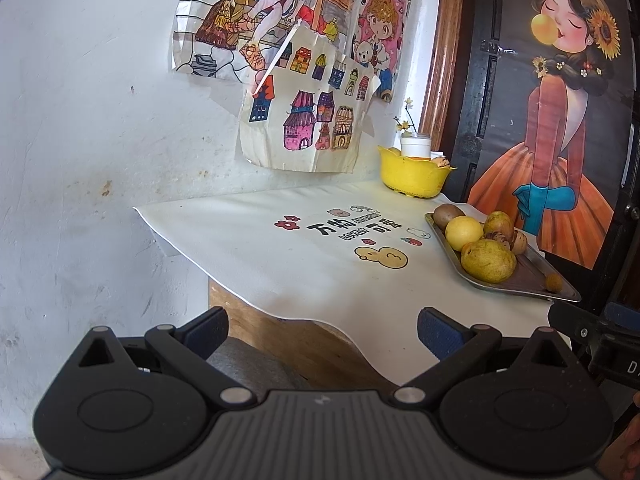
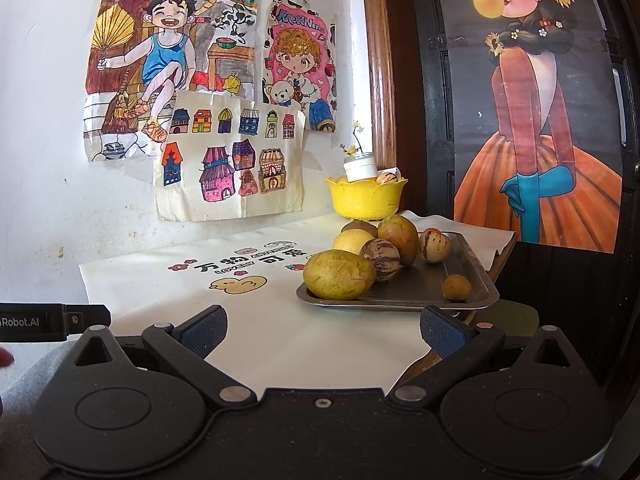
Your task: Organize fruits
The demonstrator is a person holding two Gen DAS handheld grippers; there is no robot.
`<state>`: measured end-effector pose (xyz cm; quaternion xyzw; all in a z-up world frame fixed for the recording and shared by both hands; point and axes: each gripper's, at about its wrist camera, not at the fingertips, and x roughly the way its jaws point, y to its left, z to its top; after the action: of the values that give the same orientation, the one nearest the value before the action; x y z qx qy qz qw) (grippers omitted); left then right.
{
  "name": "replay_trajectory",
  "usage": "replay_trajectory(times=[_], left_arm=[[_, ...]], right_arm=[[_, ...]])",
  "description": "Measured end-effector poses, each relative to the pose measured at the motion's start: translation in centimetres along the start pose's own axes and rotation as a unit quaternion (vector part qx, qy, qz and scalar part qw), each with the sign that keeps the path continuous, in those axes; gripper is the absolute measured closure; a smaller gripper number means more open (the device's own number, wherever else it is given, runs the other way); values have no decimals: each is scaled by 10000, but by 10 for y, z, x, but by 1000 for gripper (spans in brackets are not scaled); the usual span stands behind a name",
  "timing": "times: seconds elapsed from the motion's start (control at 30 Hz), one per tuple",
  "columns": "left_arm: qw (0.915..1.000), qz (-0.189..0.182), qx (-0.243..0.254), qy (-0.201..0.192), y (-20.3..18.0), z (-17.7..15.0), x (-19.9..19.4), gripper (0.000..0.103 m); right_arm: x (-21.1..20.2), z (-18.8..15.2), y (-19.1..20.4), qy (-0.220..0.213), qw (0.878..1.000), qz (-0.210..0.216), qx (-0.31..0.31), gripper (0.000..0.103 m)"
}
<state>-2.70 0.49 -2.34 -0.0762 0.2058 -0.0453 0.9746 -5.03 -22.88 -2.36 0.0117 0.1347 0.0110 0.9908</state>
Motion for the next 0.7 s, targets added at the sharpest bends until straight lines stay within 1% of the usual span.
replay_trajectory(times=[0.2,0.7], left_arm=[[9999,79,-77,-9,2,1,-1,0],[9998,80,-173,26,3,1,-1,0]], right_arm=[[0,0,0,4,10000,4,-5,1],[0,-1,2,20,10000,17,-20,1]])
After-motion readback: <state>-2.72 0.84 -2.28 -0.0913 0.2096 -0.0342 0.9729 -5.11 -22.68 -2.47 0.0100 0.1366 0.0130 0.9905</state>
